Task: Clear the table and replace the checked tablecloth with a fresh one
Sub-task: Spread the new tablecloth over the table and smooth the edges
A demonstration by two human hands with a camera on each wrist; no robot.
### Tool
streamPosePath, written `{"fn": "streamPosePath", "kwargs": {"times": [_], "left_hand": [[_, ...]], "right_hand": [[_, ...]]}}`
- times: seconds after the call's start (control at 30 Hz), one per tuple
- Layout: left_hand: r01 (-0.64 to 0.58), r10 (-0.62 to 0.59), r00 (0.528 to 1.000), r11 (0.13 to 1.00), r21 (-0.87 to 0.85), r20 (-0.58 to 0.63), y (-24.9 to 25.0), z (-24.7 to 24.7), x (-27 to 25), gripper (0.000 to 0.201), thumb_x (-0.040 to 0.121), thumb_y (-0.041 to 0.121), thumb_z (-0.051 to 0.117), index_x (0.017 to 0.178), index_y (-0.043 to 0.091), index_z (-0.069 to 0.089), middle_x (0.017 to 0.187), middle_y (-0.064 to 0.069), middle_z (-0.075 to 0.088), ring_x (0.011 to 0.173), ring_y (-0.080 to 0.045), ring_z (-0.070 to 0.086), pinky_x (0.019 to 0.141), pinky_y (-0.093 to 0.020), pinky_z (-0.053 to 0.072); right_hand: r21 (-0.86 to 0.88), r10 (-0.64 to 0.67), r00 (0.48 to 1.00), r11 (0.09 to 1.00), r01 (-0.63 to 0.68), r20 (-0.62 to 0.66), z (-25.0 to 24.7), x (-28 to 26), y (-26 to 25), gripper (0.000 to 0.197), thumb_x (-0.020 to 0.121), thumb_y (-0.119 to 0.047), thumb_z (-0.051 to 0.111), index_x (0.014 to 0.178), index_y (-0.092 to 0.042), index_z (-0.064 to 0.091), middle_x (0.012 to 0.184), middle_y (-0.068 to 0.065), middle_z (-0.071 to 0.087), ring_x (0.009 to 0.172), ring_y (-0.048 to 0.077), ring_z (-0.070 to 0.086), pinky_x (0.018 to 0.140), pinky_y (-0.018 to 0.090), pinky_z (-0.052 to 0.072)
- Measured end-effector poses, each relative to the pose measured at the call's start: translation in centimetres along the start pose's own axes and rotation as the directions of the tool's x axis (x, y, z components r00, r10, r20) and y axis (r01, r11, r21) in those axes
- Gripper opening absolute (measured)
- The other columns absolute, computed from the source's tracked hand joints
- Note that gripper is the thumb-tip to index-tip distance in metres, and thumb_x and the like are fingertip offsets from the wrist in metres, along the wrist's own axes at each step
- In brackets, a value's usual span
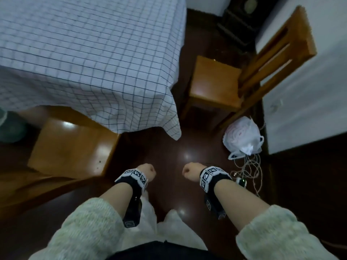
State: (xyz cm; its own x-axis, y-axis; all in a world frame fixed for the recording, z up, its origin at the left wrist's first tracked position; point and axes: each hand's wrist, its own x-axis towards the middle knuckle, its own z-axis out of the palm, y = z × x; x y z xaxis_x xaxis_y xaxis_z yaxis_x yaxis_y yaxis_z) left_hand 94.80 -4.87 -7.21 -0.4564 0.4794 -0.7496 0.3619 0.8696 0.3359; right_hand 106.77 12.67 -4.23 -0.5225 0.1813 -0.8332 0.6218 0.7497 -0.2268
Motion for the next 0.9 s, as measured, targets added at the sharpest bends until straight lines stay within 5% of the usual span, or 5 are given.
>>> {"fn": "streamPosePath", "kwargs": {"times": [0.4, 0.7, 0.9], "left_hand": [[0.108, -0.123, 0.99, 0.974, -0.199, -0.063, -5.6, -10.2, 6.9, 0.028, 0.096, 0.023, 0.047, 0.113, 0.009, 0.065, 0.11, -0.009, 0.068, 0.102, -0.024, 0.063, 0.09, -0.033, 0.053], [0.152, -0.171, 0.985, 0.93, -0.334, -0.027, -8.1, -12.7, 9.6, 0.025, 0.096, 0.023, 0.047, 0.109, 0.012, 0.064, 0.108, -0.009, 0.067, 0.101, -0.025, 0.063, 0.089, -0.034, 0.053], [0.152, -0.194, 0.98, 0.882, -0.447, -0.049, -7.1, -13.8, 11.0, 0.019, 0.094, 0.023, 0.046, 0.104, 0.017, 0.061, 0.102, -0.006, 0.067, 0.095, -0.024, 0.064, 0.088, -0.039, 0.054]], "right_hand": [[-0.193, -0.215, 0.977, 0.958, 0.213, 0.011, -10.6, 8.4, -11.5, 0.026, 0.092, -0.027, 0.045, 0.111, -0.027, 0.064, 0.118, 0.002, 0.063, 0.104, 0.025, 0.06, 0.09, 0.04, 0.052], [-0.182, -0.195, 0.979, 0.962, 0.203, 0.06, -13.0, 11.5, -13.0, 0.027, 0.093, -0.023, 0.046, 0.112, -0.023, 0.066, 0.118, 0.003, 0.065, 0.108, 0.024, 0.06, 0.092, 0.038, 0.051], [-0.183, -0.136, 0.99, 0.975, 0.125, -0.048, -14.9, 13.2, -10.8, 0.037, 0.097, -0.022, 0.042, 0.132, -0.024, 0.05, 0.13, 0.003, 0.056, 0.115, 0.024, 0.056, 0.08, 0.028, 0.042]]}}
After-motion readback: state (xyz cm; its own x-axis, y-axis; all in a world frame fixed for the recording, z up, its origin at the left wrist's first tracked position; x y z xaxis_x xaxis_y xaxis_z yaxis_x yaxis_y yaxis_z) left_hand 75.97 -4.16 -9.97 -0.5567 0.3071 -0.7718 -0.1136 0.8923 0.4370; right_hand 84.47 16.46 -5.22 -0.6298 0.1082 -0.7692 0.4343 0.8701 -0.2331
